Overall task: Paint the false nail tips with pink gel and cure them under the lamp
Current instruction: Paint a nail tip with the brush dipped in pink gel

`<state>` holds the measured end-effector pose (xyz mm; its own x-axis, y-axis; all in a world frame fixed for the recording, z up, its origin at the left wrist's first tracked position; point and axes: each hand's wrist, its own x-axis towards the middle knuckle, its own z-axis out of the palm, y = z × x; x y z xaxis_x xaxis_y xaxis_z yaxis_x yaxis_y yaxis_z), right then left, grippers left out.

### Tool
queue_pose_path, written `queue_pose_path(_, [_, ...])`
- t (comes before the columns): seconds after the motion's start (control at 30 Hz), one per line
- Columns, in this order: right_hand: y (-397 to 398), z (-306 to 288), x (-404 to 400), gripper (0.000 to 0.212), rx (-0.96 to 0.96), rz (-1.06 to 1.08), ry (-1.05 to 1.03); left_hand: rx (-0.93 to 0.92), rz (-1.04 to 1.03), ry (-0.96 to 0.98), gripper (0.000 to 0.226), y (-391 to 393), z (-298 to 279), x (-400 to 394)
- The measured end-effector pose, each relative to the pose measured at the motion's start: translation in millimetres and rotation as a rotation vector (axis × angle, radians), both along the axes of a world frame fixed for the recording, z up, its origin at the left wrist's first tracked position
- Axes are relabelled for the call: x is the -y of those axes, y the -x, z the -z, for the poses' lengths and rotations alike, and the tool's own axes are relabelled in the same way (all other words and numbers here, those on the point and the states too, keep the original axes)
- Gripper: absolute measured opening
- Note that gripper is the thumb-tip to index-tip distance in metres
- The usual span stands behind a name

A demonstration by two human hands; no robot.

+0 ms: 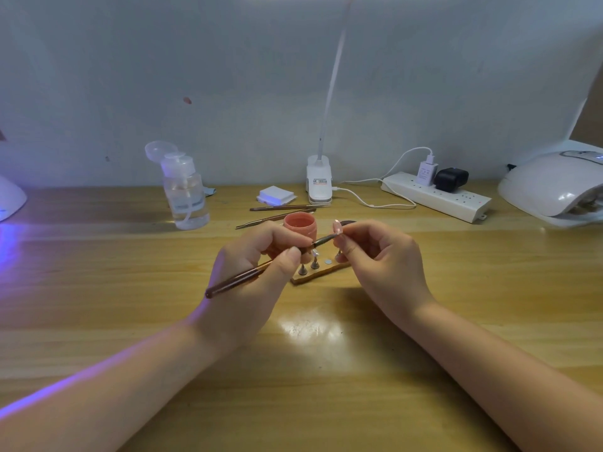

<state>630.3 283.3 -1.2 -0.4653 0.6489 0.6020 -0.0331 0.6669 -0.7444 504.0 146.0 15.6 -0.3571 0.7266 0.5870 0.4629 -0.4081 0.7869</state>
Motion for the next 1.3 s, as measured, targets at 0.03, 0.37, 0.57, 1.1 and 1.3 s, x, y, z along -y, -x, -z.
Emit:
queue_pose_path(0.03, [-0.1, 0.1, -0.3, 0.010, -0.002, 0.000, 0.003, 0.019, 0.009, -0.013, 0.022, 0.4, 0.0, 0.9])
queue_pose_path(0.37, [0.4, 0.1, -0.4, 0.006, -0.011, 0.011, 0.024, 0.019, 0.013, -0.010, 0.019, -0.6, 0.6, -0.4])
queue_pose_path(0.57, [0.2, -0.8, 1.8, 0.006, -0.033, -0.004, 0.048, 0.060, -0.053, -0.047, 0.021, -0.9, -0.5, -2.0])
queue_pose_path(1.1, [-0.1, -0.4, -0.7, 0.010, -0.025, 0.018, 0.010, -0.116, -0.148, -0.042, 0.018, -9.7, -5.6, 6.3])
queue_pose_path(1.3, [-1.5, -1.0, -2.3, 0.009, -0.009, 0.034, -0.014, 0.047, 0.064, 0.309, 0.043, 9.7, -16.4, 6.0])
